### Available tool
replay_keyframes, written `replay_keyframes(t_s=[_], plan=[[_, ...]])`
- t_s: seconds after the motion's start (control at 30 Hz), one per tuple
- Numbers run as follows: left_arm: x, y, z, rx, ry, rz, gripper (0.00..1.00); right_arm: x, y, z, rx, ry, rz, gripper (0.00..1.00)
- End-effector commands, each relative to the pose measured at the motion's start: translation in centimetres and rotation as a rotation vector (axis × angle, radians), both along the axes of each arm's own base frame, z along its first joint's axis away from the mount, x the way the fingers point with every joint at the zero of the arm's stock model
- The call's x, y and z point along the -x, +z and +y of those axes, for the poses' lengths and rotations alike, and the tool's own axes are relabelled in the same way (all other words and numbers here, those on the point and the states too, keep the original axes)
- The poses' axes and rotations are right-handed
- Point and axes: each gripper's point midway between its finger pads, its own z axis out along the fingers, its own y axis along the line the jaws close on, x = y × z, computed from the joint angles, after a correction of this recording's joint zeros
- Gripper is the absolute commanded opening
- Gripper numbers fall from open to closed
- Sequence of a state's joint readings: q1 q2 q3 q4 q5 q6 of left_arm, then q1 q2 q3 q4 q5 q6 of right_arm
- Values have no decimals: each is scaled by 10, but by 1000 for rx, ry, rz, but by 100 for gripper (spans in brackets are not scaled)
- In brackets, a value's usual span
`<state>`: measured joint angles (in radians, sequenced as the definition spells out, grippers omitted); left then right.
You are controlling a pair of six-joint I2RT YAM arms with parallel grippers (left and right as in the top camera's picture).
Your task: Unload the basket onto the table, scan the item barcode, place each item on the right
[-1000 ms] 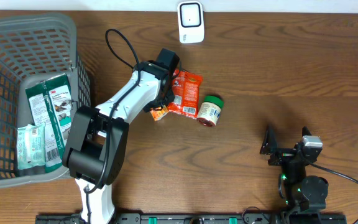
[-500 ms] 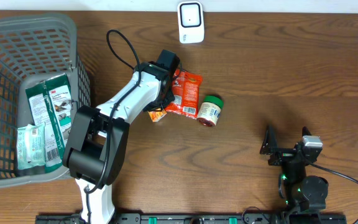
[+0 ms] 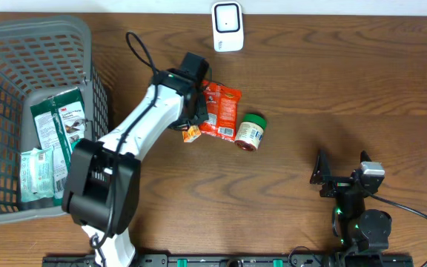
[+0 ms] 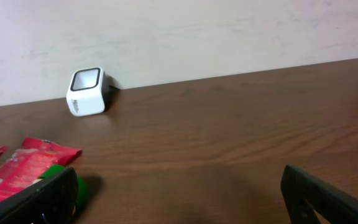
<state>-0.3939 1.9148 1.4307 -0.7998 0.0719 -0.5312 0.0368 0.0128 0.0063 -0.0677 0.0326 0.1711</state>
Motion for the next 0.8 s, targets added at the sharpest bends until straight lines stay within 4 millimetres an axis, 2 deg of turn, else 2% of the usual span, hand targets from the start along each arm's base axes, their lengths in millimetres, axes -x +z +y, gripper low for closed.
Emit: replay_keyframes(t_s=[0.0, 0.1, 0.2, 0.33, 0.63, 0.77], plan=[[1, 1, 4, 46, -22, 18, 22, 0, -2, -2, 12, -5, 6, 99], [1, 0, 4, 48, -38, 17, 22, 0, -2, -2, 12, -6, 6, 99], [2, 0, -6, 99, -95, 19, 22, 0, -2, -2, 12, -6, 6, 99], [1, -3, -10, 144, -122, 33, 22, 0, -2, -2, 12, -6, 6, 99], [-10, -18, 8, 197, -116, 54, 23, 0, -2, -2, 12, -6, 6, 99], [-10, -29, -7, 287, -173, 76, 23, 0, -2, -2, 12, -5, 6, 99]])
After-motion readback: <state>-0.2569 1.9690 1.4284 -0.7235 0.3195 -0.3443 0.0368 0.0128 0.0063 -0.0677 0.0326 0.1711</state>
